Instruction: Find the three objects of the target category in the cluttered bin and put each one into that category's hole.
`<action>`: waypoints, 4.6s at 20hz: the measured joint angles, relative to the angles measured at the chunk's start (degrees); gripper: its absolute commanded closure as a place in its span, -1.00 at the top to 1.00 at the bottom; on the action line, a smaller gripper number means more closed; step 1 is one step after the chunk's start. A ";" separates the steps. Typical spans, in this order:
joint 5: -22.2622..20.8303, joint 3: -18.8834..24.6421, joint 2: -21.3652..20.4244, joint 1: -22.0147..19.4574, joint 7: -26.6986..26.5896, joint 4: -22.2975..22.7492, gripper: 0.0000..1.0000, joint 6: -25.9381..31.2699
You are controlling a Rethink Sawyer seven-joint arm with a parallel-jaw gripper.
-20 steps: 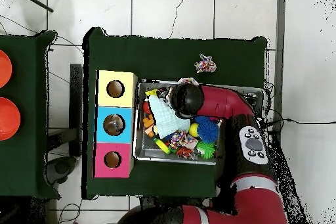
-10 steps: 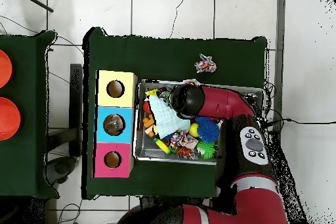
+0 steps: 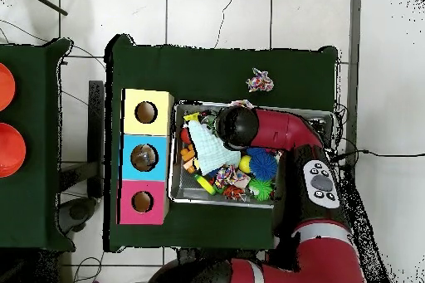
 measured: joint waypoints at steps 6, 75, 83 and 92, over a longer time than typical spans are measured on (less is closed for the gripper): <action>0.34 -0.02 -2.38 0.04 0.00 0.69 -1.00 0.79; 11.52 -11.26 -27.96 18.66 1.39 45.92 -1.00 -15.06; 12.80 -11.44 -27.95 18.53 1.40 46.25 1.00 -15.71; 13.37 -11.47 -27.96 18.41 1.40 46.25 1.00 -15.71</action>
